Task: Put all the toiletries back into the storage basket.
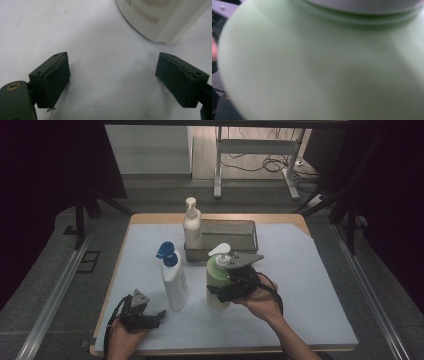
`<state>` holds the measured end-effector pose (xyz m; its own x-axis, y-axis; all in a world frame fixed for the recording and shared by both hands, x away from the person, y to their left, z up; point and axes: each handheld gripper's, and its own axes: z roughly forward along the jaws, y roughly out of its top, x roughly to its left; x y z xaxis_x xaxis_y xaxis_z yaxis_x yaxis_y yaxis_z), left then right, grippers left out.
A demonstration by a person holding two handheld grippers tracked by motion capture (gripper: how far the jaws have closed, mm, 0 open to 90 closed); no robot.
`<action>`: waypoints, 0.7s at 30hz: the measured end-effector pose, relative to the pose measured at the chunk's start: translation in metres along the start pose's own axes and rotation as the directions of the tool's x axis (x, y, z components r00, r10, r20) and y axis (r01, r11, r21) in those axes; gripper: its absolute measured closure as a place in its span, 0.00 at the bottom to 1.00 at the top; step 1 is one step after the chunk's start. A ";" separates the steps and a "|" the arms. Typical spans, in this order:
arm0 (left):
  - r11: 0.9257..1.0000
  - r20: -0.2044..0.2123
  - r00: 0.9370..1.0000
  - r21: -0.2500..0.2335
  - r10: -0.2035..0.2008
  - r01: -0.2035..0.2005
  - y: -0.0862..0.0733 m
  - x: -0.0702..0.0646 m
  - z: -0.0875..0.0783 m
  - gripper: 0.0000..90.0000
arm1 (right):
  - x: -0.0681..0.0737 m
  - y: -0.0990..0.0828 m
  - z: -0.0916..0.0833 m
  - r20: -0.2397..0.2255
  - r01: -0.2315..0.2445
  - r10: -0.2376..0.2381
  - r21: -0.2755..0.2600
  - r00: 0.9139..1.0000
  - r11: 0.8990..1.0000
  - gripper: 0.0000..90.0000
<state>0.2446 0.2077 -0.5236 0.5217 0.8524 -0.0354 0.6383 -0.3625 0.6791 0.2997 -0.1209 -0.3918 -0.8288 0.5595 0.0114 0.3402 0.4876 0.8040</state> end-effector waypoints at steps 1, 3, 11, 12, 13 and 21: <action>1.000 0.000 1.000 0.000 0.000 0.000 0.000 0.000 0.000 0.14 | -0.002 0.001 0.000 0.002 -0.006 0.006 -0.003 1.000 1.000 0.13; 1.000 0.000 1.000 0.000 0.000 0.000 0.000 0.000 0.000 0.14 | -0.006 0.003 0.000 0.008 -0.014 0.014 -0.003 1.000 1.000 0.13; 1.000 -0.001 1.000 -0.001 0.000 0.000 0.000 0.000 0.000 0.14 | -0.017 0.011 0.001 0.032 -0.023 0.023 -0.005 0.999 1.000 0.13; 1.000 -0.001 1.000 -0.001 0.000 0.000 0.000 0.000 0.000 0.14 | -0.018 0.012 0.001 0.034 -0.024 0.024 -0.006 0.999 1.000 0.13; 1.000 -0.001 1.000 -0.001 0.000 0.000 0.000 0.000 0.000 0.14 | -0.019 0.013 0.001 0.035 -0.024 0.025 -0.006 0.999 1.000 0.13; 1.000 -0.002 1.000 -0.002 0.000 0.000 0.000 0.000 0.000 0.14 | -0.029 0.027 0.002 0.060 -0.033 0.033 -0.008 0.998 0.999 0.13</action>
<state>0.2446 0.2076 -0.5237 0.5208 0.8530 -0.0342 0.6373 -0.3618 0.6804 0.3342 -0.1229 -0.3721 -0.7891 0.6143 0.0024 0.3633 0.4636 0.8082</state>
